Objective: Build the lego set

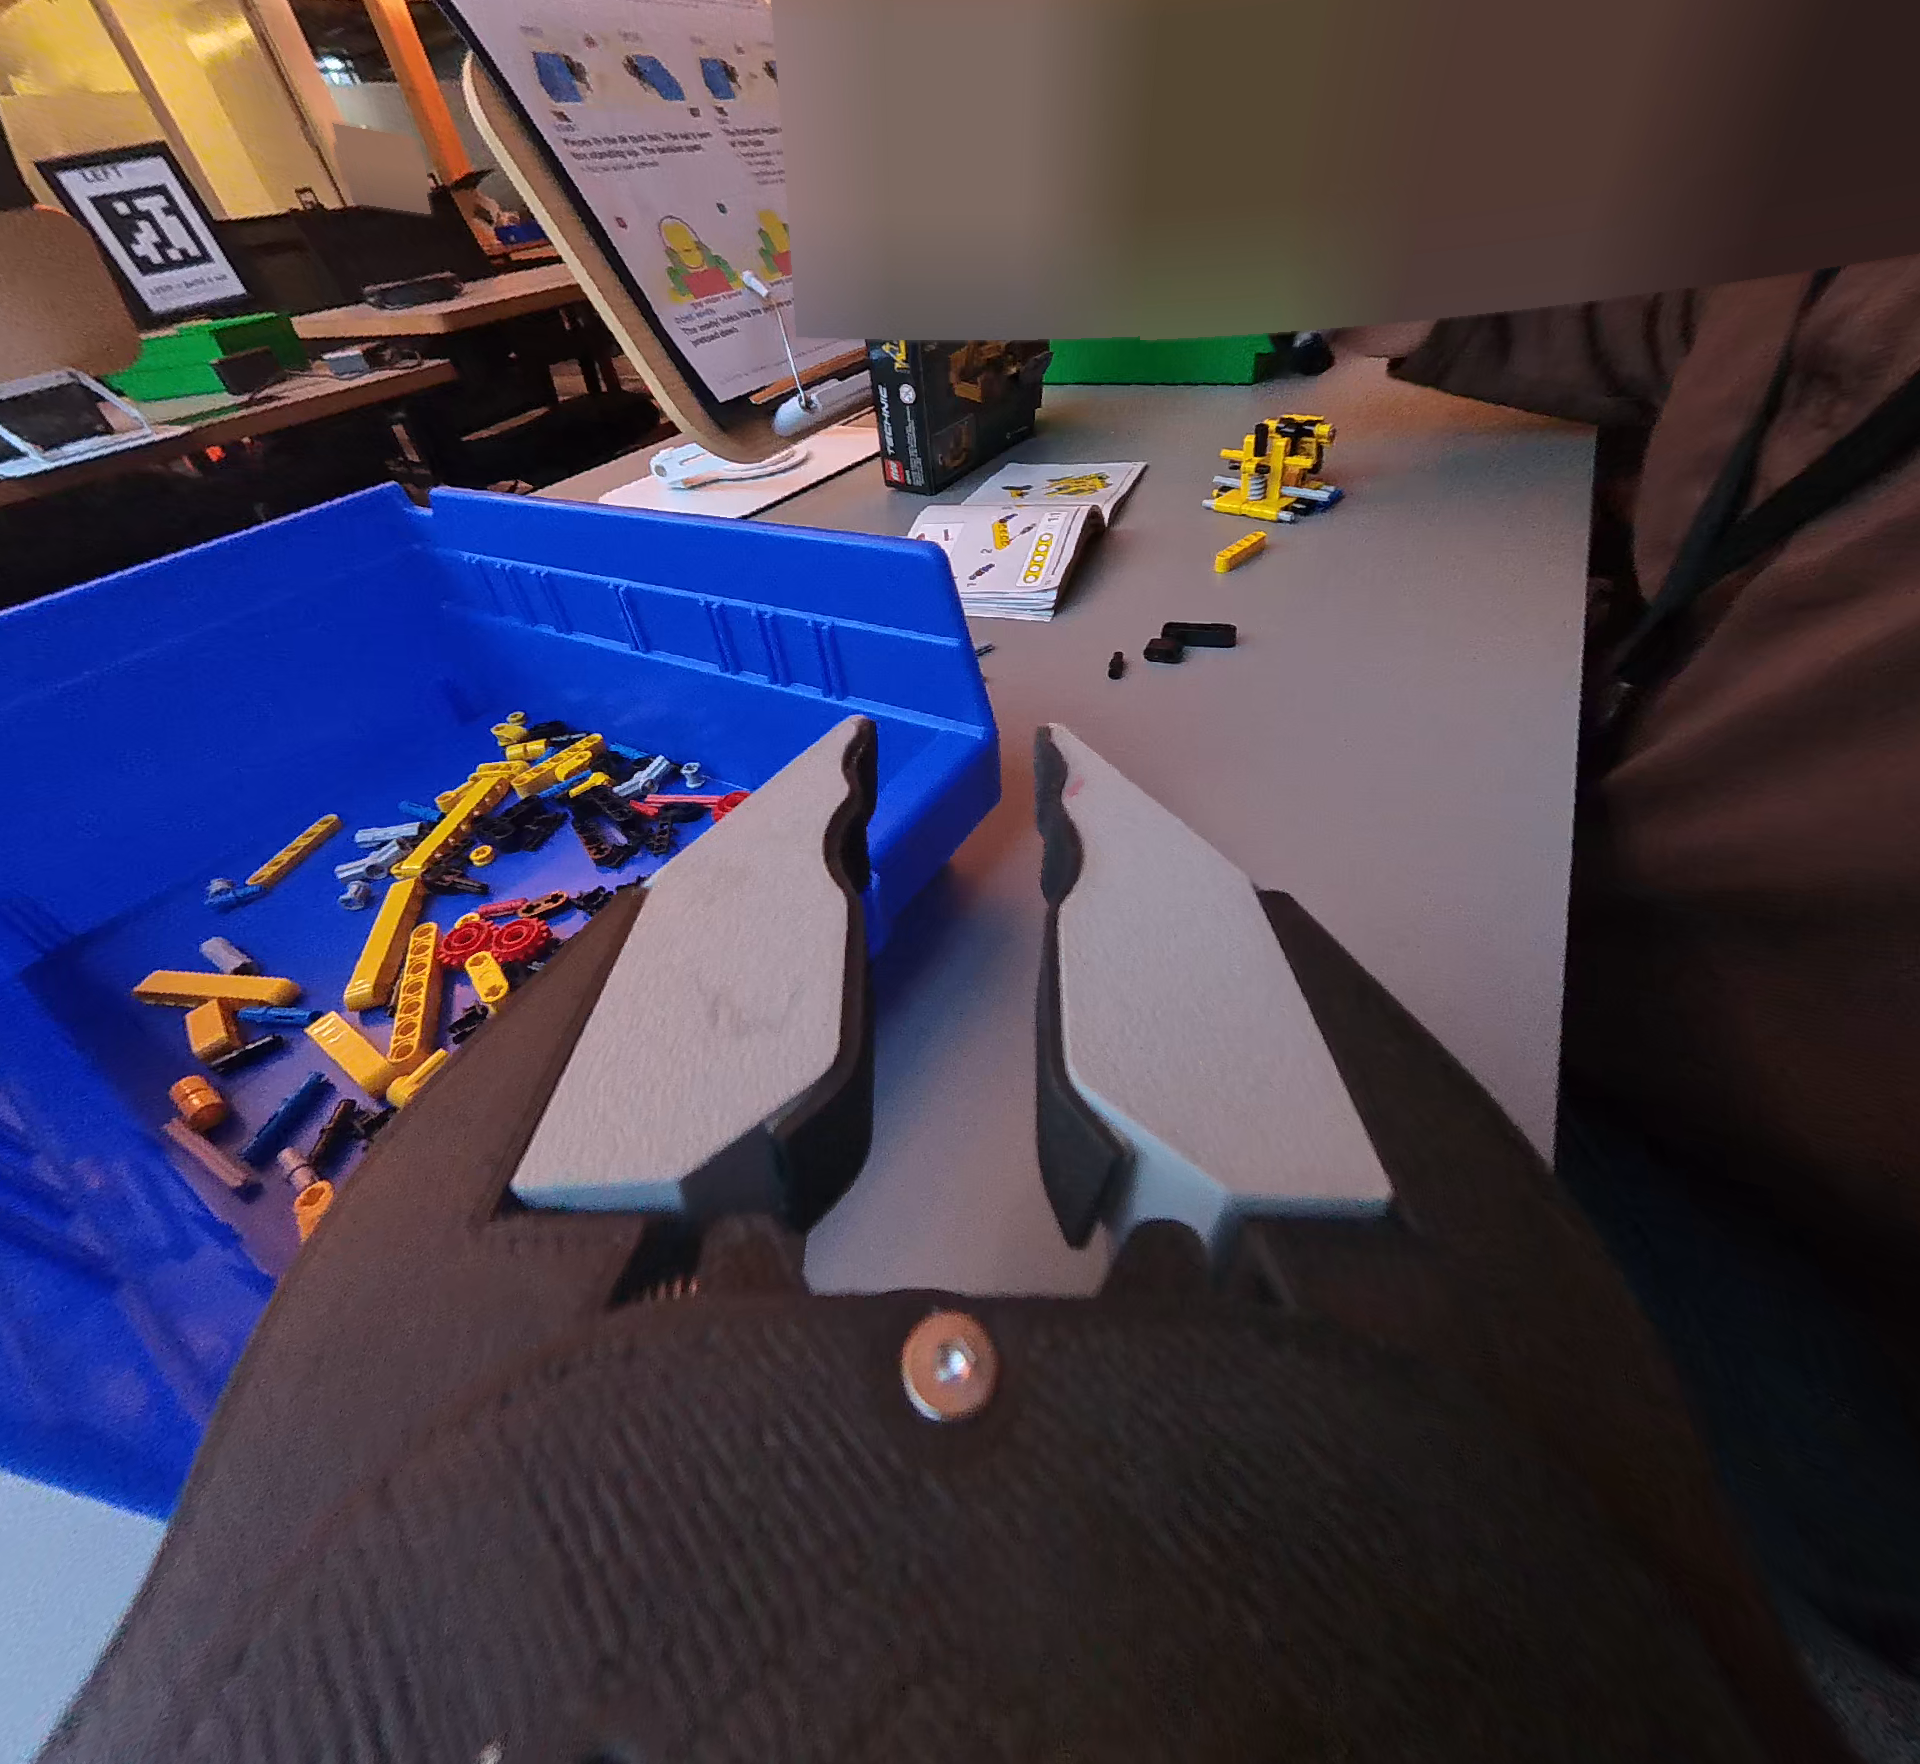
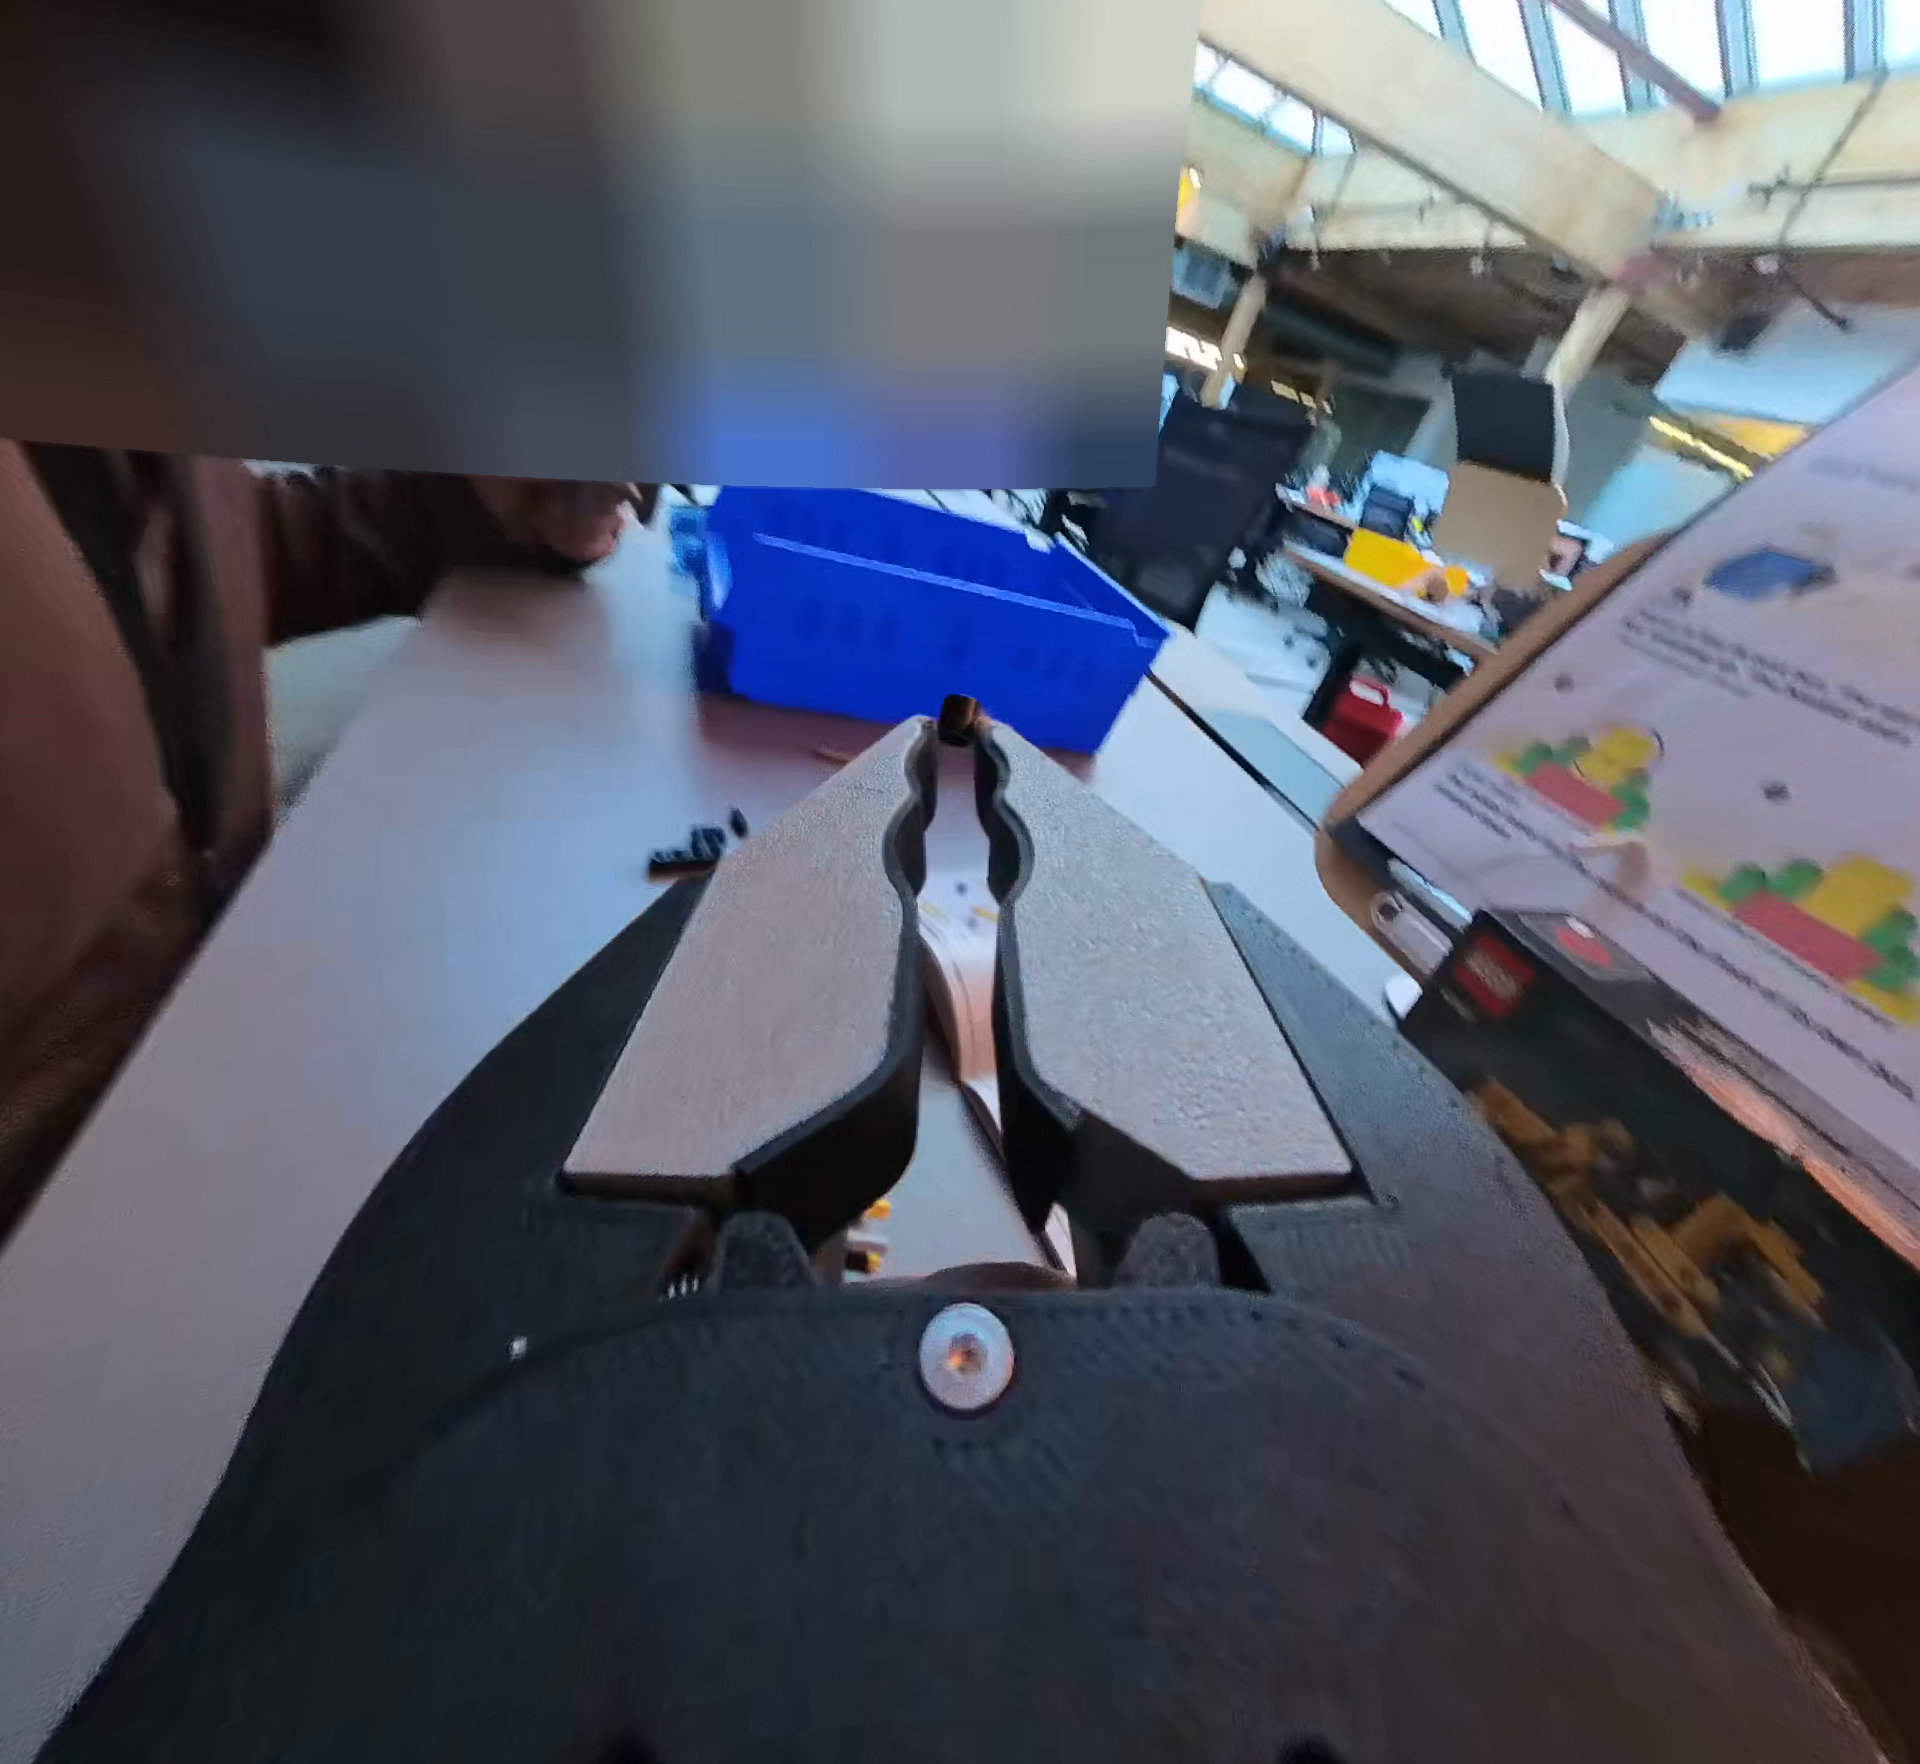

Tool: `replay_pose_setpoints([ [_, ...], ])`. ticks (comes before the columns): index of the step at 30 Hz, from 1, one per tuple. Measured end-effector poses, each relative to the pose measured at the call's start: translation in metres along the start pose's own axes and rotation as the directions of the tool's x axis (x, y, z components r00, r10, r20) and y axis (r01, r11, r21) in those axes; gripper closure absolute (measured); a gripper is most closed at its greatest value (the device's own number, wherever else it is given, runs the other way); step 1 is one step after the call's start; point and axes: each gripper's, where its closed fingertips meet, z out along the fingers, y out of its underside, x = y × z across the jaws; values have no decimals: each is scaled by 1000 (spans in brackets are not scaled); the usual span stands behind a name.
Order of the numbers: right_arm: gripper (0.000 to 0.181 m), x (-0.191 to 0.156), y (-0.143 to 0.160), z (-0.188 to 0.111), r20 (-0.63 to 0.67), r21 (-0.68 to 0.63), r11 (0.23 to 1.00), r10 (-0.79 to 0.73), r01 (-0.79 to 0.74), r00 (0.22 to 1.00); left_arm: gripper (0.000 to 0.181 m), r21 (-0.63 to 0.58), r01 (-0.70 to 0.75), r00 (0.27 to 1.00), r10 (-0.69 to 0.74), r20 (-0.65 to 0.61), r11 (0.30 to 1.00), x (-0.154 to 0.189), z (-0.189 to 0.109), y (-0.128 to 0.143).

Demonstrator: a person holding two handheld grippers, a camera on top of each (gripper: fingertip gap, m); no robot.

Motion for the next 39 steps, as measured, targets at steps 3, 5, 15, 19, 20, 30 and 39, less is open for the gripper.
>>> replay_pose_setpoints([
  [3,178,-14,-18,-6,67,73,997,18,-23,998,155,3,-7,1000,7,18,1000,-1,0,0],
  [5,178,-20,-23,-8,98,94,995,24,-34,995,155,6,-5,1000,5,25,1000,-2,-1,-1],
  [15,178,-24,-22,17,81,-16,999,34,-33,996,155,7,6,1000,-6,17,1000,-3,-1,-1],
  [19,178,-23,-26,78,146,-90,994,-45,59,988,155,5,-5,1000,5,19,1000,-2,-1,0],
  [20,178,-24,-25,98,189,-109,989,-80,101,979,155,2,-11,1000,10,17,1000,-1,0,0],
  [30,178,-24,4,271,399,-82,912,-339,401,852,153,-18,-69,997,69,19,997,5,0,2],
  [39,178,-18,38,308,464,-98,908,-320,406,826,152,-5,-50,999,51,15,999,4,-4,1],
])
